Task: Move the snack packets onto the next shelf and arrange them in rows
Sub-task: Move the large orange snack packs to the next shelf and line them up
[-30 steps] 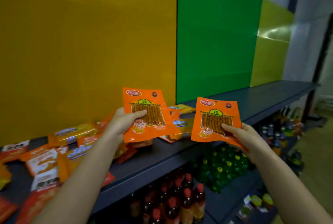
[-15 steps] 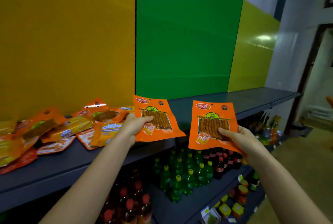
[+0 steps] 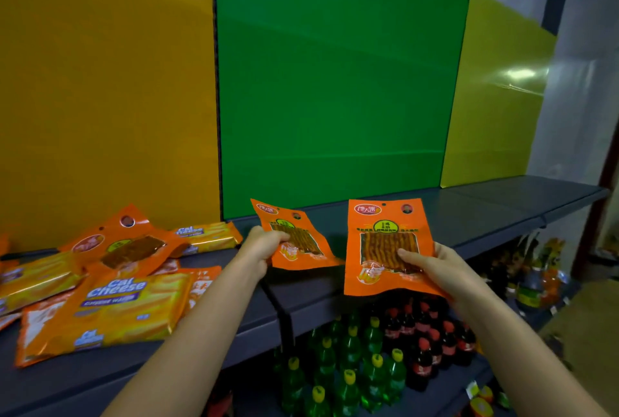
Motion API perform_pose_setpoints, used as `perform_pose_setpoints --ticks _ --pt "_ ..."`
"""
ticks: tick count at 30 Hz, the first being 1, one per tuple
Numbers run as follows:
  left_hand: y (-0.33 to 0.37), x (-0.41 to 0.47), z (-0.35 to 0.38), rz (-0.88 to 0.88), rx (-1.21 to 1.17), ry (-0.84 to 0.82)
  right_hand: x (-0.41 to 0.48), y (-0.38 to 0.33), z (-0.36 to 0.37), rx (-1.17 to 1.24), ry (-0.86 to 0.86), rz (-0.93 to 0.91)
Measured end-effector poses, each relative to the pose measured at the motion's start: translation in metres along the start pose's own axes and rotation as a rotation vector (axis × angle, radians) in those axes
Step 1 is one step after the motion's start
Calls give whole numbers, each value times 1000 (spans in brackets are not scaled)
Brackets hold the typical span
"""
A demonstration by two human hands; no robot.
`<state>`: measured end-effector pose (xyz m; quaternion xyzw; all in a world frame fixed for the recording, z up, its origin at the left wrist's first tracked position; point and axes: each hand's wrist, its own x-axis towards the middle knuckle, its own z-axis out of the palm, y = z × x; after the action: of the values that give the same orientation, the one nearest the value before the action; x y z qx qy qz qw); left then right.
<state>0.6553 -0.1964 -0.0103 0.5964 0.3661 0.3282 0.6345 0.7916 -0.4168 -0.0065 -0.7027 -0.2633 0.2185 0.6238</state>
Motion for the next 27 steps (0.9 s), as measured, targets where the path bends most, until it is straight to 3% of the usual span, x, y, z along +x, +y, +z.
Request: perform_pose_setpoints --ticks 8,15,21,27 --pt "-18 63 21 106 191 200 83 9 9 -54 -146 -20" --pt "-25 89 29 175 625 357 129 16 29 -72 -303 -19" --pt "-31 99 34 112 904 501 150 22 37 -145 -418 -55" --pt "-31 96 36 101 1028 560 152 27 48 -219 -470 -108"
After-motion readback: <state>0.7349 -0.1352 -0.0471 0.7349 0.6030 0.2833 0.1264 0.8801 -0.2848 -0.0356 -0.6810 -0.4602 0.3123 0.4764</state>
